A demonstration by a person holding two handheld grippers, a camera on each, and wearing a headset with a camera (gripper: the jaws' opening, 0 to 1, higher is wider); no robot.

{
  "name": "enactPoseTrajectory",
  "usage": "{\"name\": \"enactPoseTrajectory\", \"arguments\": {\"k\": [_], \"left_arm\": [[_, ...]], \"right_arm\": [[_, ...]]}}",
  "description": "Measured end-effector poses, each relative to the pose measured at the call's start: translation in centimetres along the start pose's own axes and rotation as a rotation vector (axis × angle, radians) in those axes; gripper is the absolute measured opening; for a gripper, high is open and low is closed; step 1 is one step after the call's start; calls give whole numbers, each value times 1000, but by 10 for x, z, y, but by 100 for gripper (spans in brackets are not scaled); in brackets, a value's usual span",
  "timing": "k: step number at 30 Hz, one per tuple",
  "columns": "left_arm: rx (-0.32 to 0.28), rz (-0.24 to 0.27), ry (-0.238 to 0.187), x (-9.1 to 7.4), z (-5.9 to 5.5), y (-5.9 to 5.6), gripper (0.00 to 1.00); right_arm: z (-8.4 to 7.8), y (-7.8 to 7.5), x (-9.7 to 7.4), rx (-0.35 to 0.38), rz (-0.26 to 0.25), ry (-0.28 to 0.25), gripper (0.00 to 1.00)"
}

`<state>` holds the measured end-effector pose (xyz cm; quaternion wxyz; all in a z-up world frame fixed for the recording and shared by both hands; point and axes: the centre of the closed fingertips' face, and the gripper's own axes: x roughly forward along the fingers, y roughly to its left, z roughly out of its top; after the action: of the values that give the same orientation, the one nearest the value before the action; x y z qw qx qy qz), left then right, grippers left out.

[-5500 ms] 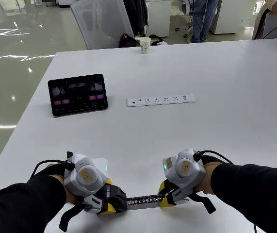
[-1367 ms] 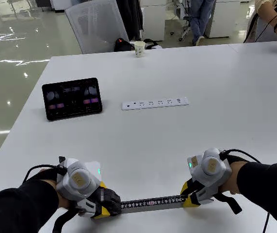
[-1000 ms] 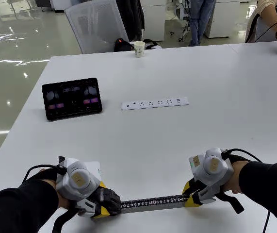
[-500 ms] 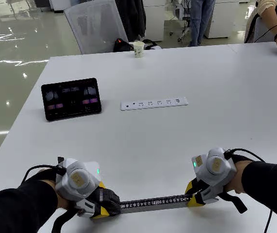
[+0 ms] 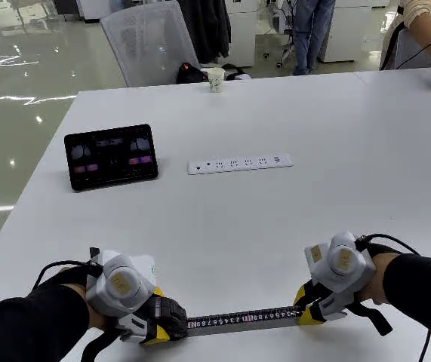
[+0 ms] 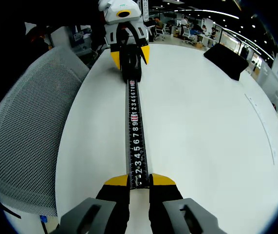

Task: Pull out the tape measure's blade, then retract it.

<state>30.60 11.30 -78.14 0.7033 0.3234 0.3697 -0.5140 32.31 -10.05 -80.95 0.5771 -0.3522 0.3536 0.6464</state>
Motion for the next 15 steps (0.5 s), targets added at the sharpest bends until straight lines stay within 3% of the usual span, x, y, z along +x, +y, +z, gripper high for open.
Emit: {"name": "enactPoseTrajectory", "arguments": {"k": [15], "left_arm": [[0, 0, 1, 0, -2, -2, 32]], "right_arm": [[-8, 1, -3, 10, -3, 0, 11]]}}
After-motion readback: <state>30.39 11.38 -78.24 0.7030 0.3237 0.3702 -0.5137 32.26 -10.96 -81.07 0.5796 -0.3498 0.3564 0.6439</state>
